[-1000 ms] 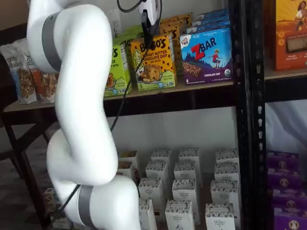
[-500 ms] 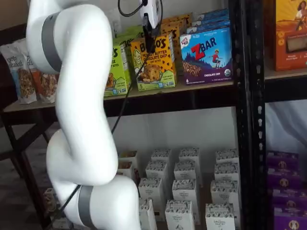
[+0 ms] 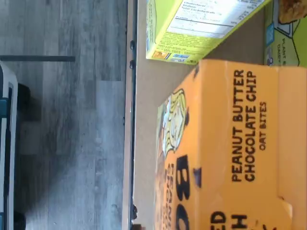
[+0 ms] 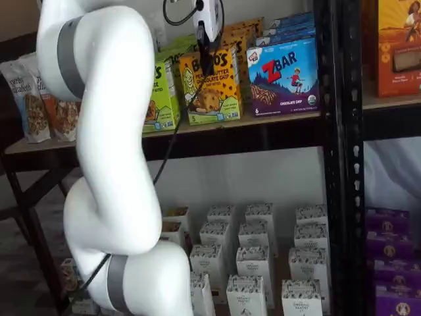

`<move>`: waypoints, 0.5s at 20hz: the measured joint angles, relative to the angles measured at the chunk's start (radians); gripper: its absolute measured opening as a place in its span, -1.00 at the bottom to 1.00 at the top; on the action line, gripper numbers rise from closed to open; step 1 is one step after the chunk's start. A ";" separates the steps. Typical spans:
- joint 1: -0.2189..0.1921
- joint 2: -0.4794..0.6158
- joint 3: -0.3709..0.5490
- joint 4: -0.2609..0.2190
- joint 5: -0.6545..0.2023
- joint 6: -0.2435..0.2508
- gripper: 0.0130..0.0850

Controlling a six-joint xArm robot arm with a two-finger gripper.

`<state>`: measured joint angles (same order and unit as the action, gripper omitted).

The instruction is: Pick up the orange box on the top shelf, the fifth box from the left

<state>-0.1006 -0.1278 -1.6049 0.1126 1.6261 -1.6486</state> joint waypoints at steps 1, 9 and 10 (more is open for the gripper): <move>-0.001 -0.001 0.001 0.002 -0.001 -0.001 0.56; -0.004 0.002 -0.002 0.008 0.003 -0.002 0.11; -0.002 0.005 -0.008 0.004 0.011 -0.001 0.11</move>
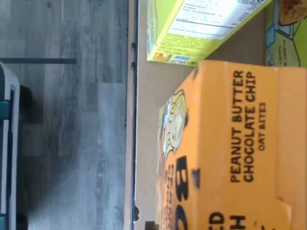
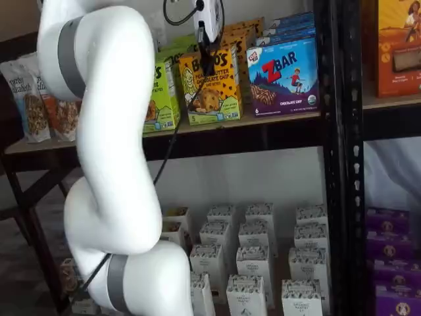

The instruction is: Pick up the orange box on the top shelf, the fifth box from the left

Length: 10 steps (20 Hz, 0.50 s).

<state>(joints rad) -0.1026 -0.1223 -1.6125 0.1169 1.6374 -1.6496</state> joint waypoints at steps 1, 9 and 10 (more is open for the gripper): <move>0.001 0.002 -0.003 -0.002 0.004 0.001 0.11; 0.009 -0.007 0.011 0.000 -0.018 0.008 0.11; 0.010 -0.007 0.012 0.001 -0.020 0.009 0.11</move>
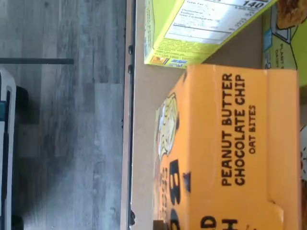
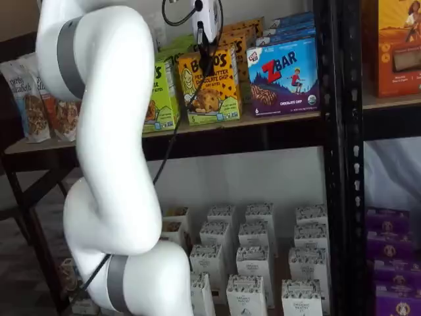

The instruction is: Pick up the orange box on the top shelf, the fifth box from the left

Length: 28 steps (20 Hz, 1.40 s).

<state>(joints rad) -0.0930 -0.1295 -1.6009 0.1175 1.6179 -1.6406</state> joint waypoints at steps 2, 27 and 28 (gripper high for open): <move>0.003 -0.001 0.002 0.000 -0.004 0.003 0.11; 0.000 -0.006 0.006 -0.003 -0.003 -0.001 -0.56; 0.000 -0.004 0.005 -0.004 -0.001 -0.001 -0.56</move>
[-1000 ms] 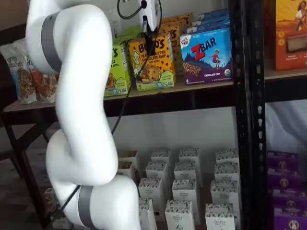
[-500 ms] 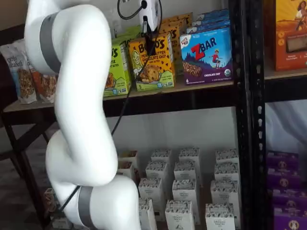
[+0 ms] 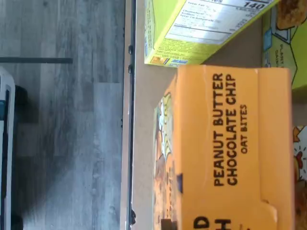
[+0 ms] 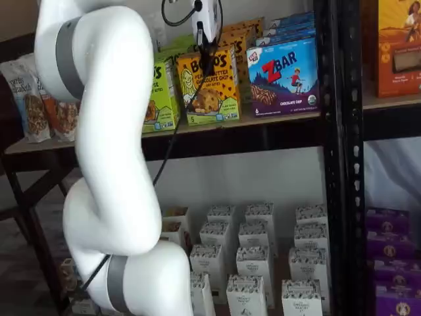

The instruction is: Pick up the orange box on the top shelf, the fifth box from the left

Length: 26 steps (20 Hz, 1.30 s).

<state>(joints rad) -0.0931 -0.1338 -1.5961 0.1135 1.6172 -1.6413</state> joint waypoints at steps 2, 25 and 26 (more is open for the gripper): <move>-0.001 0.003 -0.003 0.000 0.003 -0.001 -0.56; 0.014 -0.020 -0.056 0.034 0.093 0.030 -0.56; 0.018 -0.025 -0.058 0.037 0.099 0.035 -0.56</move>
<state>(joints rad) -0.0749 -0.1589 -1.6540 0.1509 1.7165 -1.6060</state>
